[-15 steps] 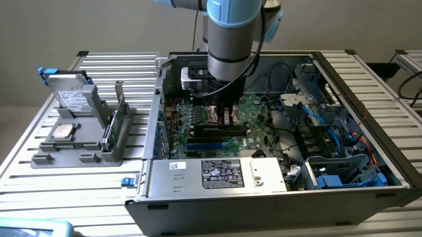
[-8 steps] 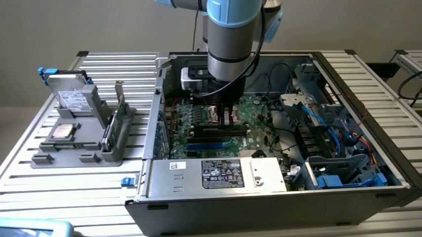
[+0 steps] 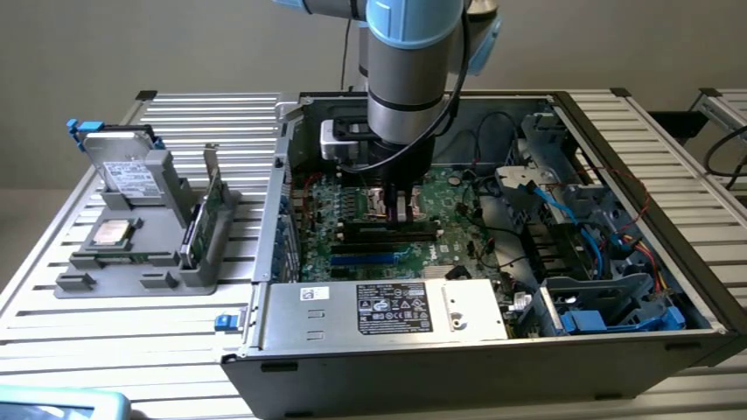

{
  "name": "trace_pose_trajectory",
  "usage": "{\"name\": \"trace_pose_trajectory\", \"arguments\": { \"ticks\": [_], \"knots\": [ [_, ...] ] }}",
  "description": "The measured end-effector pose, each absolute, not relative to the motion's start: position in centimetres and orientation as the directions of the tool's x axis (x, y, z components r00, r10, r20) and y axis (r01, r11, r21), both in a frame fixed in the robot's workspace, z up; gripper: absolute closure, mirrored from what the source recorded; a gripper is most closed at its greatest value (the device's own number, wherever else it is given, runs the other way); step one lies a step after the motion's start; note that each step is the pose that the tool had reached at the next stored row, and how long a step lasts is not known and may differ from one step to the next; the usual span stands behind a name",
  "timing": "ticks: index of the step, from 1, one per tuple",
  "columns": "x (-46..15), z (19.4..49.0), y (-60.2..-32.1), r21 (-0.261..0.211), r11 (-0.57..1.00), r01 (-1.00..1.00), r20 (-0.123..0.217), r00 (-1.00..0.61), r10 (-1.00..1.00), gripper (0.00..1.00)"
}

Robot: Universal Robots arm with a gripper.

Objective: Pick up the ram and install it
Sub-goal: 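Insert the ram into the slot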

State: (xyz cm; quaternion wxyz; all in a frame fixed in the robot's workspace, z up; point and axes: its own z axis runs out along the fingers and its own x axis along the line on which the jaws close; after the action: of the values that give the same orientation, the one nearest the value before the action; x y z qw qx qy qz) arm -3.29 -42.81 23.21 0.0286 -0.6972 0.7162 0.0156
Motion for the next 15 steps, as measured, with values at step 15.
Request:
{"name": "trace_pose_trajectory", "arguments": {
  "ticks": [15],
  "knots": [
    [-3.28,23.1,-42.82,-0.018,0.017,-1.0,-0.063,-0.016,-0.998,0.87]
  ]
}}
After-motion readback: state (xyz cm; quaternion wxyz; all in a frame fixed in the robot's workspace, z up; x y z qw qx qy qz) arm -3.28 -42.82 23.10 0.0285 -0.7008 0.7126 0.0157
